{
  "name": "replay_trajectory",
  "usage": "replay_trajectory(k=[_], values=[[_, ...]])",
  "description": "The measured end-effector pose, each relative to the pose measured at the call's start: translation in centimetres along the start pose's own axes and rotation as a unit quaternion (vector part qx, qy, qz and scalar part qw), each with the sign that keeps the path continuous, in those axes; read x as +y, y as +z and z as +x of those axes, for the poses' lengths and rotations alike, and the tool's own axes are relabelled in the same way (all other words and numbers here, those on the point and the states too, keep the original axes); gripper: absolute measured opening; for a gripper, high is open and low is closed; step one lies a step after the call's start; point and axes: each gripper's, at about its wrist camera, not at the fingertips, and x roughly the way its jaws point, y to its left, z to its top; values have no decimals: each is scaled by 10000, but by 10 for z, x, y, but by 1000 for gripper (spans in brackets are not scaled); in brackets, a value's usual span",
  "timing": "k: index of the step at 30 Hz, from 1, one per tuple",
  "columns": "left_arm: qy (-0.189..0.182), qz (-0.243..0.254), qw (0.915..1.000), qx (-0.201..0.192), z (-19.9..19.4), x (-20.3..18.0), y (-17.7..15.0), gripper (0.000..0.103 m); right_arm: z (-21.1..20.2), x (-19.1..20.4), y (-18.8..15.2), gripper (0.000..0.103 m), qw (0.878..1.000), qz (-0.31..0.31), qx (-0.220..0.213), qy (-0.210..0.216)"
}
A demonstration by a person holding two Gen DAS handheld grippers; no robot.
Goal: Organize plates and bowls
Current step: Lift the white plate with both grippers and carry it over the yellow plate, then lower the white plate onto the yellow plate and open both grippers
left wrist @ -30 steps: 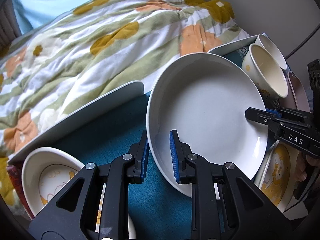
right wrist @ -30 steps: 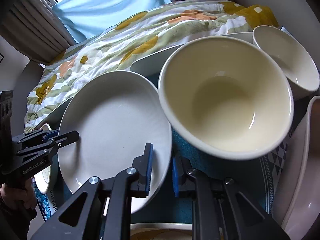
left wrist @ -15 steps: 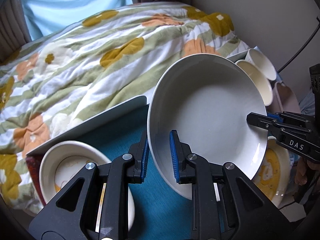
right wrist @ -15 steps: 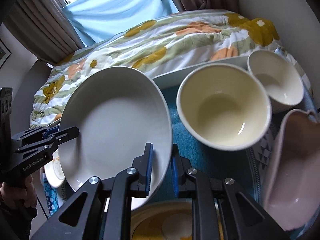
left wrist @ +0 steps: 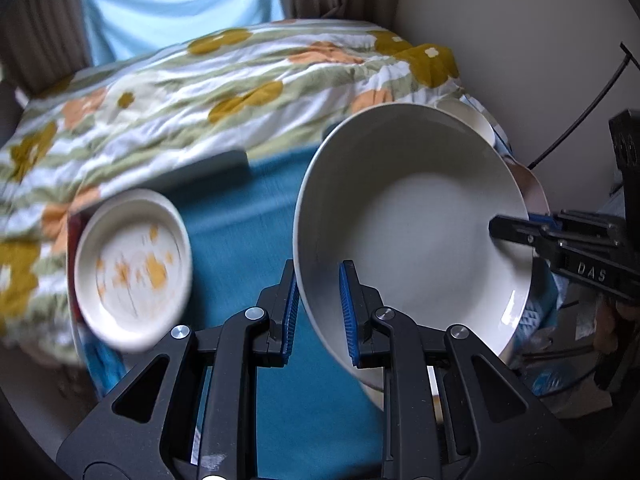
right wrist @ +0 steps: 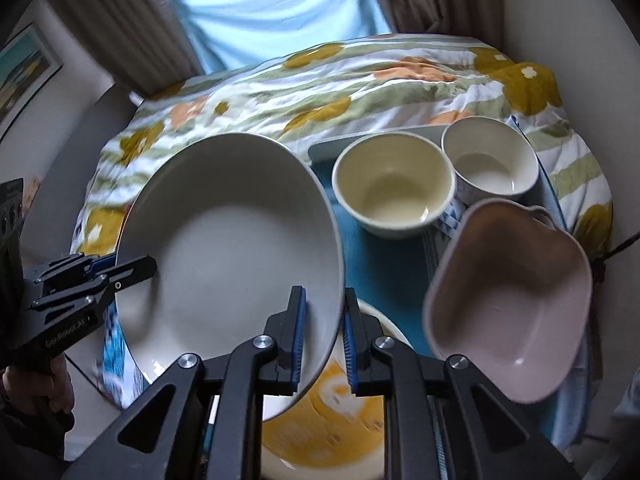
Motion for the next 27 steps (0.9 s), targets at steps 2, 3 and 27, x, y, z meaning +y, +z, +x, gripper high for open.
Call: replay_trajectory(k=[2, 3, 27], values=[[60, -265, 9996, 36, -3, -14, -21, 18, -6, -8, -12, 16, 9996, -229, 142, 62], [79, -355, 9993, 50, -2, -20, -28, 18, -8, -11, -18, 16, 9991, -350, 198, 99], [174, -1222, 9922, 185, 59, -59, -97, 18, 19, -61, -78, 16, 9958, -797, 391, 219]])
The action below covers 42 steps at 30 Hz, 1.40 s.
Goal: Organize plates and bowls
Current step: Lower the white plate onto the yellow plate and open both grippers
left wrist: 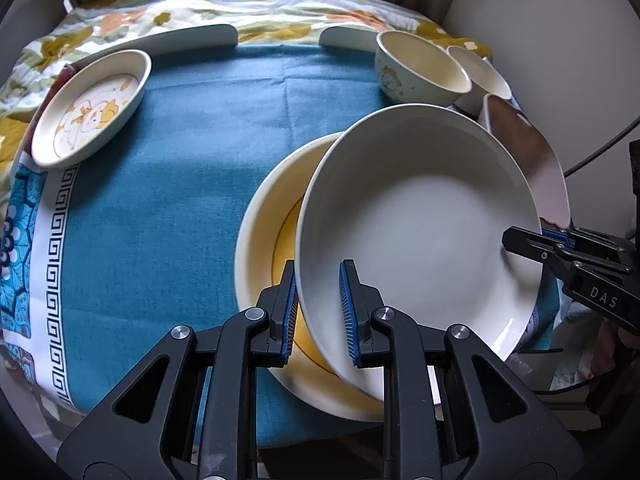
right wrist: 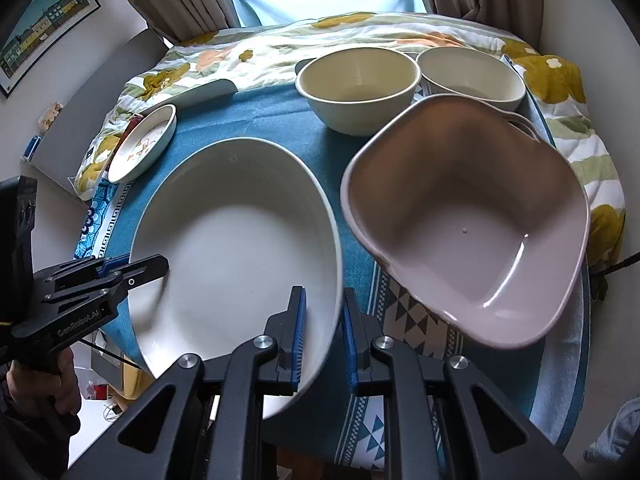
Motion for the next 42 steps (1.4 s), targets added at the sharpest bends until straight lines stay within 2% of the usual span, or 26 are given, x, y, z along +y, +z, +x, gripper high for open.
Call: replay_trajectory(k=[8, 15, 20, 31, 42], values=[[305, 265, 9988, 286, 16, -2, -3, 18, 4, 3, -1, 16, 10000, -57, -14, -80], [471, 468, 9975, 256, 16, -6, -5, 18, 7, 3, -2, 16, 9999, -27, -2, -155], [1185, 1085, 9870, 81, 16, -27, -8, 18, 9, 6, -3, 16, 9996, -95, -63, -276], [1784, 1570, 9713, -124, 16, -40, -15, 18, 11, 10, -4, 16, 9989, -140, -94, -438], [1877, 1565, 9695, -176, 13, -37, -15, 18, 14, 22, -6, 16, 9956, -457, -141, -800]])
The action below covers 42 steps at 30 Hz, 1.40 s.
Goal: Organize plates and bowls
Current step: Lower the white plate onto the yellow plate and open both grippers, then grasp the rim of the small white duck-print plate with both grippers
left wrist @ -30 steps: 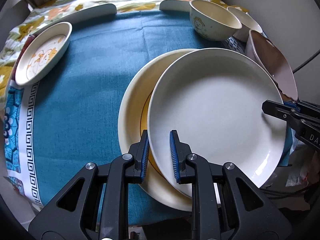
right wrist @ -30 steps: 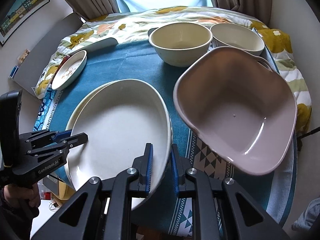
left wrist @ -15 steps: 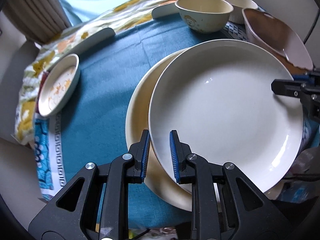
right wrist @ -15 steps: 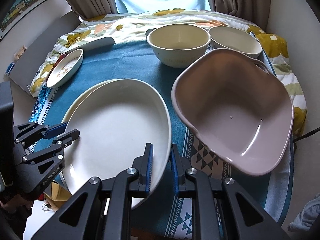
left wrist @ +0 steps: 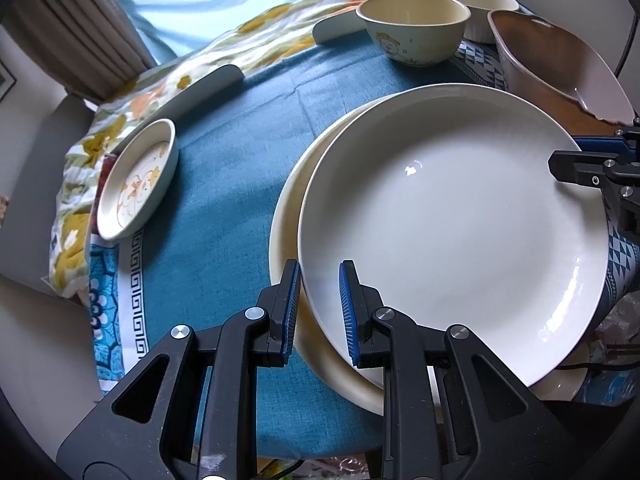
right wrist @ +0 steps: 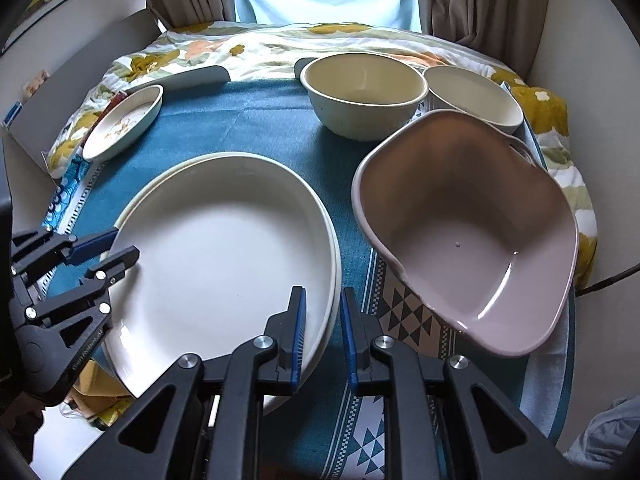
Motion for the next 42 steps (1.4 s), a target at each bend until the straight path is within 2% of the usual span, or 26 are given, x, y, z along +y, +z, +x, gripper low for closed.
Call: replay_trajectory(k=[3, 12, 15, 17, 19, 20, 21, 22, 23, 24, 25, 26, 27, 28, 33, 36, 37, 39, 40, 42], values=[[162, 23, 9999, -46, -4, 0, -1, 18, 0, 0, 0, 16, 10000, -19, 4, -21], [-34, -78, 10000, -36, -4, 7, 2, 18, 0, 0, -1, 16, 10000, -2, 23, 21], [-268, -289, 9991, -175, -19, 14, 5, 18, -15, 0, 2, 16, 9999, -24, -124, 104], [-259, -437, 9982, -319, -36, 22, 8, 18, -30, 2, 8, 16, 9994, -73, -293, 190], [-223, -667, 9961, -531, -57, 35, 12, 22, -43, 3, 15, 16, 9983, -102, -447, 350], [-214, -769, 9949, -613, -66, 41, 13, 39, -51, 4, 20, 16, 9975, -115, -522, 457], [-163, -938, 9927, -746, -78, 51, 15, 74, -56, 4, 24, 16, 9968, -129, -577, 532], [-95, -1058, 9905, -874, -88, 57, 15, 90, -63, 5, 29, 16, 9961, -153, -644, 588], [30, -1218, 9860, -1135, -104, 67, 14, 103, -69, 7, 34, 21, 9950, -185, -730, 648], [120, -1305, 9824, -1330, -116, 74, 13, 103, -76, 10, 39, 28, 9938, -225, -811, 723], [191, -1360, 9801, -1433, -126, 80, 13, 103, -80, 13, 43, 52, 9923, -269, -912, 797], [248, -1405, 9790, -1458, -132, 86, 13, 103, -84, 18, 49, 81, 9904, -314, -984, 920], [305, -1499, 9774, -1461, -138, 94, 14, 103, -88, 22, 54, 92, 9884, -353, -1050, 1042], [311, -1655, 9746, -1473, -143, 105, 13, 103, -91, 27, 60, 99, 9858, -387, -1154, 1159], [226, -2429, 9581, -1500, -147, 168, 1, 103, -98, 61, 104, 102, 9747, -754, -1510, 1467], [283, -2719, 9518, -1391, -135, 206, -4, 103, -92, 84, 135, 102, 9667, -840, -1653, 1765], [272, -2812, 9497, -1354, -131, 218, -6, 103, -88, 92, 146, 102, 9661, -842, -1606, 1838], [196, -3054, 9437, -1257, -119, 243, -9, 103, -74, 112, 170, 102, 9714, -853, -1248, 1833], [124, -3222, 9391, -1189, -110, 259, -12, 103, -64, 123, 184, 102, 9746, -772, -1034, 1830], [-102, -3548, 9289, -1061, -88, 287, -17, 103, -49, 135, 199, 102, 9743, -604, -903, 1972]])
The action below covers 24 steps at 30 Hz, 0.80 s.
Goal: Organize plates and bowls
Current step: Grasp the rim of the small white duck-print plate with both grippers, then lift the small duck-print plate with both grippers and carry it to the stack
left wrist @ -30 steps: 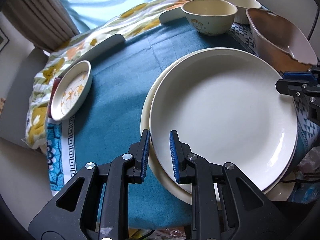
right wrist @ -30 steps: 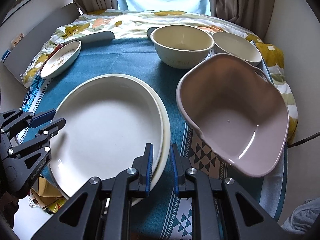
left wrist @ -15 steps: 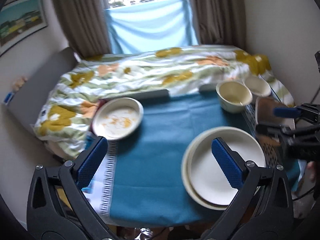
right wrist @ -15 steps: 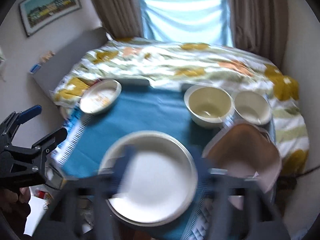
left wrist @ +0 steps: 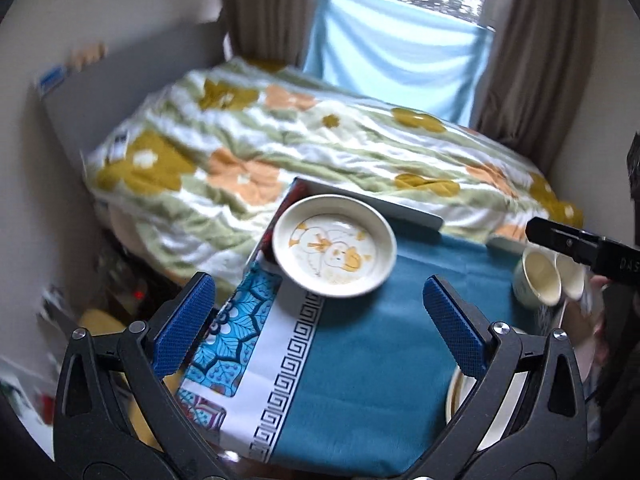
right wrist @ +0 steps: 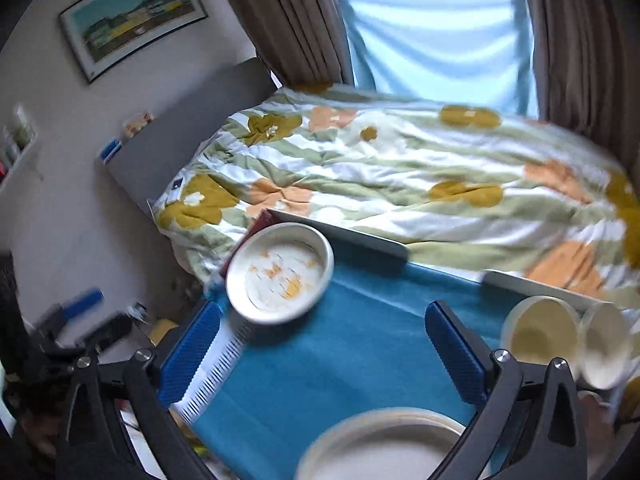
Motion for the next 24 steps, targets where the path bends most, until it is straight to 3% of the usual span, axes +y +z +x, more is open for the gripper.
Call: replay_trajectory(k=[2, 7, 12, 15, 17, 24], values=[[-74, -304, 9993, 212, 24, 24, 6, 103, 27, 6, 13, 102, 9999, 9, 93, -84], [-171, -747, 9941, 763, 88, 55, 2, 102, 112, 8, 26, 102, 9959, 76, 895, -124], [-326, -1021, 9885, 1069, 136, 59, -7, 91, 168, 3, 23, 100, 9904, -55, 1379, -74], [-395, -1143, 9857, 1171, 160, 55, -8, 82, 192, -1, 25, 86, 9880, -234, 1526, 31], [-386, -1194, 9849, 1191, 175, 52, -9, 68, 207, -5, 26, 69, 9864, -354, 1603, 101], [-187, -1315, 9827, 1289, 210, 50, -11, 34, 240, -15, 26, 48, 9824, -591, 1717, 428]])
